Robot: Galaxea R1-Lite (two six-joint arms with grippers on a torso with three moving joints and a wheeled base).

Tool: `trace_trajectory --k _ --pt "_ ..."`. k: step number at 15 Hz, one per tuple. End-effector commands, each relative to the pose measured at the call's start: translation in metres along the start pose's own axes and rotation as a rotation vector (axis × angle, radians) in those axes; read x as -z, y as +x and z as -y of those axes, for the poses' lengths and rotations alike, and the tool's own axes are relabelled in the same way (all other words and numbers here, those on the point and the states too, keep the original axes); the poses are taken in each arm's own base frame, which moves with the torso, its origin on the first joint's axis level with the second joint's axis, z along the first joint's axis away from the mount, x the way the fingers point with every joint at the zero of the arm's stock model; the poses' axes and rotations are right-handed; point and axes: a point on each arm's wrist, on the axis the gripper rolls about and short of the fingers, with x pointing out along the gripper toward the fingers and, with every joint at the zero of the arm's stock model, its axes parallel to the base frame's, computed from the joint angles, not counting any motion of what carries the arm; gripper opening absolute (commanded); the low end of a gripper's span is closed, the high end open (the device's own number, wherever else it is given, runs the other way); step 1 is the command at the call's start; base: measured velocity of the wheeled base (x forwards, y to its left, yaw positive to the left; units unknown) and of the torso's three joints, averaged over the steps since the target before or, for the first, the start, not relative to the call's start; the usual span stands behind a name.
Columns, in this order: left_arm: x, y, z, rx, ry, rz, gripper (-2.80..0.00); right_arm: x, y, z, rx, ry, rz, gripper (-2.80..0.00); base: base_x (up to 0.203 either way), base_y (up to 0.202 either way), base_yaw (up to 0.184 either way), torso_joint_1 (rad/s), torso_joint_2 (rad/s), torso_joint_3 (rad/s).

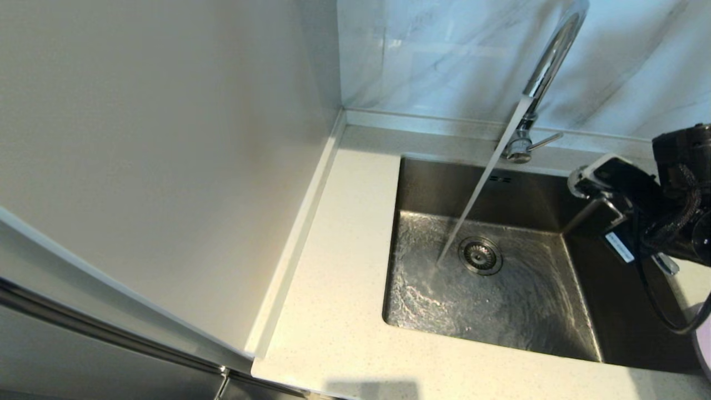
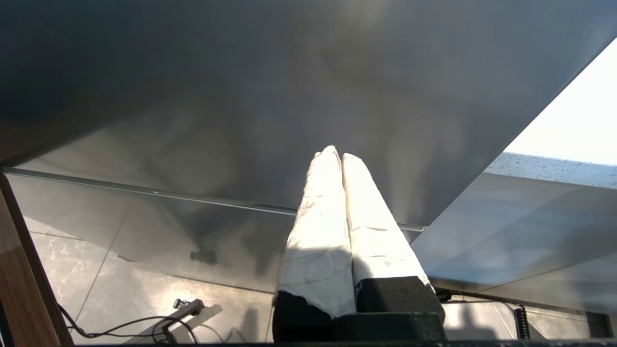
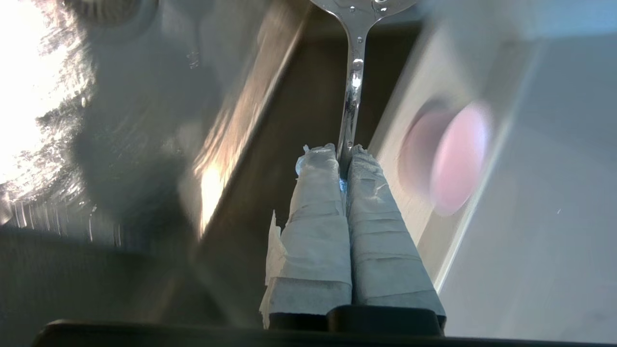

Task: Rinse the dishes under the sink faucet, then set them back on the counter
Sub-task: Rinse the spoon, then place the spoon on the bowl

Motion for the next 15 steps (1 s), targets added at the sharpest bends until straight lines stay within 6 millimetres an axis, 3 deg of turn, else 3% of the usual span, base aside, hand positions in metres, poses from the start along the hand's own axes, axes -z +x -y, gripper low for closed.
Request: trace_trajectory --k 1,3,6,9,15 --pt "0.0 0.0 0.0 0.001 0.0 0.0 -2.8 0.017 -0.002 -0.004 -0.021 -0.037 -0.045 -2.8 0.0 0.0 0.0 0.0 0.0 0.0" --pt "0.0 0.0 0.0 -0.001 0.0 0.0 -2.8 0.001 -0.01 0.014 0.001 0.012 0.021 -2.8 0.0 0.0 0.0 0.0 0.0 0.0" --pt "0.0 0.0 0.0 -0.001 0.0 0.0 -2.8 0.019 -0.01 0.025 -0.061 0.023 -0.052 -2.8 0.0 0.0 0.0 0.0 0.0 0.0" --pt "0.0 0.0 0.0 0.001 0.0 0.0 -2.8 0.018 -0.012 0.05 -0.09 0.051 -0.1 -2.8 0.0 0.0 0.0 0.0 0.0 0.0" --pt "0.0 0.0 0.0 -0.001 0.0 0.0 -2.8 0.042 0.036 0.11 -0.077 0.107 -0.229 -2.8 0.0 0.0 0.0 0.0 0.0 0.0"
